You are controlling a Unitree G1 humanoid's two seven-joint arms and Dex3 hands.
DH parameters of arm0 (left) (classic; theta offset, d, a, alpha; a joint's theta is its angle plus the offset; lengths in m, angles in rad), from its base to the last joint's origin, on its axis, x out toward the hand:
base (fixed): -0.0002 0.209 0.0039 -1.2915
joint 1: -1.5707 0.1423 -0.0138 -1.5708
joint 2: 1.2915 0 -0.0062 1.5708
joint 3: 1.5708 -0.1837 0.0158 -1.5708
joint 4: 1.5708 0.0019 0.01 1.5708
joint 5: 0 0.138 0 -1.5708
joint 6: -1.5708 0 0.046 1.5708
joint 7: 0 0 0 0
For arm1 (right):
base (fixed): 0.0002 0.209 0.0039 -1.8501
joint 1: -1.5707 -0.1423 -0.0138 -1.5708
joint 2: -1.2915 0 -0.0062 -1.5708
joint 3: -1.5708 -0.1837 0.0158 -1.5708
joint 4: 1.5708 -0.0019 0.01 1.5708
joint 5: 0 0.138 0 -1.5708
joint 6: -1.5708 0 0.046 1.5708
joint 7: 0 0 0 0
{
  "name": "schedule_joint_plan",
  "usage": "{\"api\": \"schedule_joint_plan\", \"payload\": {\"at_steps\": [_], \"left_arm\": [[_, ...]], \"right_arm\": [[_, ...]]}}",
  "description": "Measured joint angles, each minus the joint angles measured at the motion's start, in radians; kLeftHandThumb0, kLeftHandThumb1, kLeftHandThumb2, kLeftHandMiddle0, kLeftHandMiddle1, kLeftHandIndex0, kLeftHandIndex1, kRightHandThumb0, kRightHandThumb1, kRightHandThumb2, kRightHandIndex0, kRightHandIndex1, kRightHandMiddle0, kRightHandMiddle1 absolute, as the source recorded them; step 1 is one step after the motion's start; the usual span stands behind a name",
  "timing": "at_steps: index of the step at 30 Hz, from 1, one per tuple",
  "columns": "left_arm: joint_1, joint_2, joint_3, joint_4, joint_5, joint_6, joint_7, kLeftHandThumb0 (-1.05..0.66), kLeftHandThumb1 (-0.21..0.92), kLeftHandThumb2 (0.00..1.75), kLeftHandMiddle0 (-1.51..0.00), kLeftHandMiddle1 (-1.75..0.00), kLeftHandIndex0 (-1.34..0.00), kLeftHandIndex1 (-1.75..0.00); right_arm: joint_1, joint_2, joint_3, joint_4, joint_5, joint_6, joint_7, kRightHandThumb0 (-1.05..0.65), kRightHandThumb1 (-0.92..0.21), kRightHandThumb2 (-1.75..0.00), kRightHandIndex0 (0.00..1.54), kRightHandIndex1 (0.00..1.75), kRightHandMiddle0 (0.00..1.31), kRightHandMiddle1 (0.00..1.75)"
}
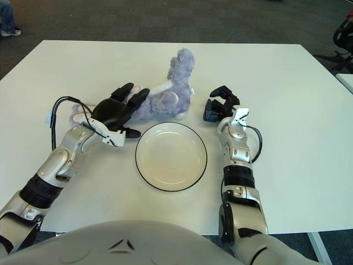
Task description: Put the doll into the plate.
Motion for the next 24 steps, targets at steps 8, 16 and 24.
{"api": "schedule_joint_plan", "payload": {"at_steps": [8, 16, 24], "left_arm": [[0.0, -0.027, -0.006, 0.054, 0.033, 0.002, 0.123, -1.05, 0.92, 0.44, 0.0, 0.0, 0.0, 0.0], [-0.001, -0.031, -0.023, 0.094, 0.125, 0.025, 0.22, -1.02, 0.92, 0.41, 0.0, 0.0, 0.0, 0.0], [-0.002, -0.064, -0.042, 0.136, 0.215, 0.084, 0.329, -0.97, 0.92, 0.48, -0.01, 0.0, 0.0, 0.0]], "right_arm": [[0.003, 0.001, 0.004, -0.006, 0.0, 0.0, 0.001, -0.01, 0.03, -1.71, 0.86, 1.75, 0.65, 1.75], [0.006, 0.001, 0.005, -0.008, 0.0, 0.0, 0.002, -0.01, 0.02, -1.7, 0.85, 1.75, 0.64, 1.75], [0.007, 0.001, 0.005, -0.009, 0.0, 0.0, 0.006, -0.01, 0.03, -1.71, 0.86, 1.75, 0.65, 1.75]]}}
